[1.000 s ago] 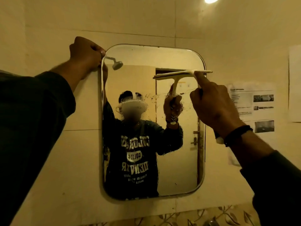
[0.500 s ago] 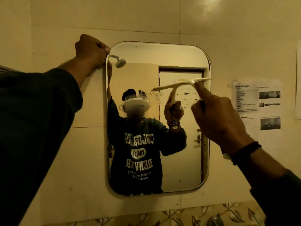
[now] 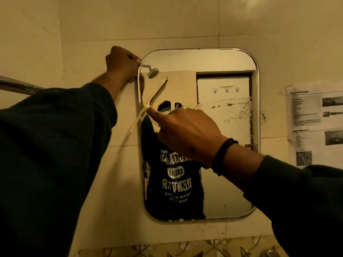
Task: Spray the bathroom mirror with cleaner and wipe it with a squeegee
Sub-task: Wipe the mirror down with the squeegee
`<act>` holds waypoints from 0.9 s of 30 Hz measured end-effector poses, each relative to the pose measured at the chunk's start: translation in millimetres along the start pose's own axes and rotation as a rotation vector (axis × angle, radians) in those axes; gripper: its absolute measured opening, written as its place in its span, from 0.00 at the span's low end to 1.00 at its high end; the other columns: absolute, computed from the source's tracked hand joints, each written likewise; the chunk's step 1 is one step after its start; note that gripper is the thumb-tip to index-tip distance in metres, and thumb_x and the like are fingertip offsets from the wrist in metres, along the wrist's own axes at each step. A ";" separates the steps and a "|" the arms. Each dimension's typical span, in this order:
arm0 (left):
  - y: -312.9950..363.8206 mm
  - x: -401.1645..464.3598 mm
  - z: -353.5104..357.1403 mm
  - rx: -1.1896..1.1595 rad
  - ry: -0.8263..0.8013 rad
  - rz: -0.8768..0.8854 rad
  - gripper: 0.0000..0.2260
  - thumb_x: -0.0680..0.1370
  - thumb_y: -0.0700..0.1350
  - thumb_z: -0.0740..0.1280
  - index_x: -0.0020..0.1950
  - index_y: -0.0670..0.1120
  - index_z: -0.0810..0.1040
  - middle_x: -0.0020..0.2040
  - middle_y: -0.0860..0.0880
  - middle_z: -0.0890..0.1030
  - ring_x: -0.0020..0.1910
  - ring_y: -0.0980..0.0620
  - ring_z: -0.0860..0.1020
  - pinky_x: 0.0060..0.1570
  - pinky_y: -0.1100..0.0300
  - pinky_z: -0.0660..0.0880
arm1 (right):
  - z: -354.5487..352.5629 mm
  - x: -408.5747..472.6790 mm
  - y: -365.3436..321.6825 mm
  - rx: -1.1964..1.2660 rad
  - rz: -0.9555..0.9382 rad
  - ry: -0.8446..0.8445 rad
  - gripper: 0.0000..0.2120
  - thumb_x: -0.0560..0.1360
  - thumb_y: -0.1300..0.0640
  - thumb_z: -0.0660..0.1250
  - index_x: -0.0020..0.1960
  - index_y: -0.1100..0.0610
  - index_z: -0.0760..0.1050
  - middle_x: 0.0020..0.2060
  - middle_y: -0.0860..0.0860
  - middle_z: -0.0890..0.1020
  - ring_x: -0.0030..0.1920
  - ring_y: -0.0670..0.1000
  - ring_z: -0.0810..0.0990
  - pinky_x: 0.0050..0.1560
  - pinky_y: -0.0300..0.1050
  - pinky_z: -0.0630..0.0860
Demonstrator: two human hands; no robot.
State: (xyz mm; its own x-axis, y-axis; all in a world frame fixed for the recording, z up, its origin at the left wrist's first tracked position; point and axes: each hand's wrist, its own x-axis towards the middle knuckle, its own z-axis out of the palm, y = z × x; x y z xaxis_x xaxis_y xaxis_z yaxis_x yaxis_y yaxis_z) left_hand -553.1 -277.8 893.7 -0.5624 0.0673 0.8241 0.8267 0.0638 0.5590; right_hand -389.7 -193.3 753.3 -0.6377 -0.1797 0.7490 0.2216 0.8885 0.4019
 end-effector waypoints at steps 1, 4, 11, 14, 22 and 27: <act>-0.2 -0.2 0.6 0.004 0.001 0.002 0.08 0.78 0.40 0.69 0.55 0.41 0.81 0.49 0.45 0.82 0.42 0.51 0.82 0.46 0.60 0.81 | 1.1 -1.3 1.1 -0.001 -0.003 0.003 0.27 0.82 0.53 0.56 0.79 0.50 0.52 0.30 0.49 0.68 0.26 0.46 0.68 0.25 0.37 0.62; -1.1 0.4 0.1 0.016 0.007 -0.001 0.08 0.77 0.39 0.69 0.55 0.41 0.82 0.51 0.44 0.83 0.47 0.48 0.83 0.49 0.56 0.82 | 3.9 -13.1 11.4 0.030 -0.015 -0.003 0.28 0.82 0.52 0.56 0.79 0.47 0.49 0.36 0.49 0.75 0.27 0.47 0.70 0.26 0.37 0.65; -0.6 1.0 -0.1 0.032 0.005 0.001 0.08 0.78 0.40 0.69 0.56 0.41 0.82 0.52 0.44 0.82 0.45 0.48 0.83 0.46 0.59 0.82 | -0.5 -65.7 50.0 0.045 0.050 -0.030 0.30 0.82 0.52 0.60 0.79 0.46 0.51 0.40 0.50 0.81 0.27 0.48 0.74 0.26 0.40 0.74; -0.5 2.2 0.9 0.037 0.012 0.005 0.09 0.78 0.40 0.69 0.57 0.41 0.82 0.52 0.44 0.82 0.44 0.50 0.83 0.45 0.59 0.81 | -3.9 -64.2 47.5 0.044 0.057 -0.016 0.29 0.82 0.51 0.57 0.79 0.46 0.50 0.38 0.50 0.78 0.26 0.47 0.71 0.25 0.40 0.71; -2.3 2.5 1.9 0.034 0.029 -0.003 0.09 0.77 0.40 0.70 0.57 0.41 0.82 0.53 0.43 0.83 0.48 0.48 0.83 0.49 0.55 0.82 | 3.3 -26.5 22.3 0.049 0.017 0.045 0.29 0.82 0.52 0.56 0.79 0.47 0.47 0.38 0.52 0.76 0.28 0.48 0.72 0.27 0.40 0.71; 0.3 0.6 1.5 0.033 0.024 -0.013 0.10 0.78 0.40 0.69 0.58 0.42 0.81 0.54 0.44 0.82 0.47 0.49 0.83 0.49 0.57 0.81 | 9.9 -21.3 24.4 0.011 0.018 0.061 0.30 0.82 0.52 0.57 0.79 0.47 0.48 0.37 0.51 0.76 0.27 0.48 0.71 0.25 0.37 0.62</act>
State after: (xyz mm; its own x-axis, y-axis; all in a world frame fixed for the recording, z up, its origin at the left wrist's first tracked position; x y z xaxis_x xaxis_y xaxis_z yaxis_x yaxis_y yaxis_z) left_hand -553.2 -276.3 894.2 -0.5724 0.0422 0.8189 0.8181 0.0973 0.5668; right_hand -378.0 -163.6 742.0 -0.5873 -0.1887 0.7871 0.2246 0.8963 0.3824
